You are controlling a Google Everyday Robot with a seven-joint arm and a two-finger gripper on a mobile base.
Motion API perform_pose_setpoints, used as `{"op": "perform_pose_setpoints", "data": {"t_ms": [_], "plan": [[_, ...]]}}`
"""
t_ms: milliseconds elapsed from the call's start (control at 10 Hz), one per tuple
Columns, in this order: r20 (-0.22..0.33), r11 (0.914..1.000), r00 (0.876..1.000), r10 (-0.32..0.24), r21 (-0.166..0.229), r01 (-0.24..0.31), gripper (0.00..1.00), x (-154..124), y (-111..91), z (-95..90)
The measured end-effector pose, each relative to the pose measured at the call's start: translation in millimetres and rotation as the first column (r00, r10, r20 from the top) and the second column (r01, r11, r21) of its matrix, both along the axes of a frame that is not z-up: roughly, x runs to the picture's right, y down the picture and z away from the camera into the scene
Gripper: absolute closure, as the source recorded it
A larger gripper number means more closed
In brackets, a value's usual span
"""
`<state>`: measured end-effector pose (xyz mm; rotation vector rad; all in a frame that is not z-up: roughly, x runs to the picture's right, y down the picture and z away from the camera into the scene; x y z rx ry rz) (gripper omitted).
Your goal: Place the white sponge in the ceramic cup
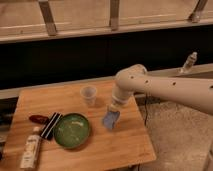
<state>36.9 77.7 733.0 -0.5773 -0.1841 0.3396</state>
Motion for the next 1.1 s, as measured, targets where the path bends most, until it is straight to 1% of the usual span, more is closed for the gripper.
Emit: {"op": "perform_pose_setpoints", "data": {"t_ms": [100, 900, 1000, 1100], "plan": [[0.000, 0.9999, 1.000, 0.007, 0.010, -0.007, 1.00, 2.3, -5.6, -3.6], [0.004, 0.9999, 1.000, -0.002, 0.010, 0.002, 1.00, -1.6, -5.6, -2.5], [-0.012, 0.9988, 0.999, -0.035, 0.034, 0.035, 1.00, -4.1, -17.6, -2.1], [-0.017, 0.9971, 0.998, -0.055, 0.051, 0.056, 1.00, -10.0, -28.4, -1.4]]}}
